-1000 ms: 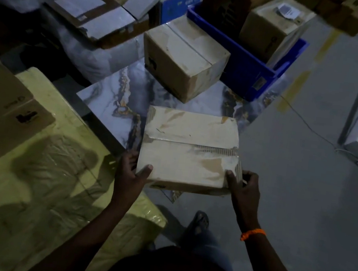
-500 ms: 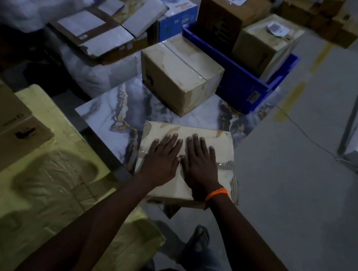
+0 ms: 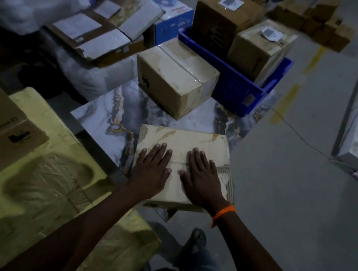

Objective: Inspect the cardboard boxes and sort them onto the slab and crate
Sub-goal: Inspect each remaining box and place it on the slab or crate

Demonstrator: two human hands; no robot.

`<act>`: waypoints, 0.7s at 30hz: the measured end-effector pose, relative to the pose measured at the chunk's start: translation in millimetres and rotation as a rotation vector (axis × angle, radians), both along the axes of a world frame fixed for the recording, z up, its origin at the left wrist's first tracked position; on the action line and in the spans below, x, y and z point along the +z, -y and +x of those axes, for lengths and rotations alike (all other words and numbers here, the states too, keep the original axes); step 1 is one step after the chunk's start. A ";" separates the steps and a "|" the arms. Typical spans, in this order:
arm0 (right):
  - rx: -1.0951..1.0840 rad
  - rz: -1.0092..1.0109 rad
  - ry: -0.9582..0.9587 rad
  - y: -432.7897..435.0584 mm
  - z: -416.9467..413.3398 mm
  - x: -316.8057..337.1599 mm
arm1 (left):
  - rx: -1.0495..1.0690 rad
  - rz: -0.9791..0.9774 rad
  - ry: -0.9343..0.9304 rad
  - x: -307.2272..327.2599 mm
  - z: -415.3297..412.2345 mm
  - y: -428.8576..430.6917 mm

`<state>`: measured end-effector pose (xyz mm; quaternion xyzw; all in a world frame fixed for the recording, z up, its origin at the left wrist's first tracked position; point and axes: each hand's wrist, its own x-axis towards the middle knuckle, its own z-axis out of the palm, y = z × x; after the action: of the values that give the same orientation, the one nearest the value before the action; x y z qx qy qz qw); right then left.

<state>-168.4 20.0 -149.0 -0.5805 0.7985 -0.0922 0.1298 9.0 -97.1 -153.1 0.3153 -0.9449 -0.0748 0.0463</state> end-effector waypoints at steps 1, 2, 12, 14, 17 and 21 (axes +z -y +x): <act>-0.013 -0.016 -0.005 -13.0 1.0 -0.8 | 0.012 -0.010 -0.010 -0.4 9.1 -5.9; -0.018 -0.023 -0.016 -26.7 1.1 -2.4 | 0.016 -0.022 -0.017 -2.2 18.9 -11.9; -0.041 -0.006 -0.091 -72.3 4.0 -4.9 | 0.039 -0.038 -0.063 -14.5 45.9 -32.2; -0.040 -0.001 -0.094 -71.6 4.6 -4.3 | 0.036 -0.041 -0.049 -14.0 46.7 -31.7; -0.045 -0.027 -0.057 -70.0 4.4 -2.2 | 0.033 -0.006 -0.080 -11.6 45.4 -31.8; -0.169 -0.218 0.120 -65.0 -10.9 5.3 | 0.205 0.299 -0.262 -11.9 40.6 -19.5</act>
<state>-179.2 85.0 -143.8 -0.5156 0.8205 -0.2234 0.1052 49.6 -77.5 -165.0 0.4008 -0.8721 -0.2494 0.1288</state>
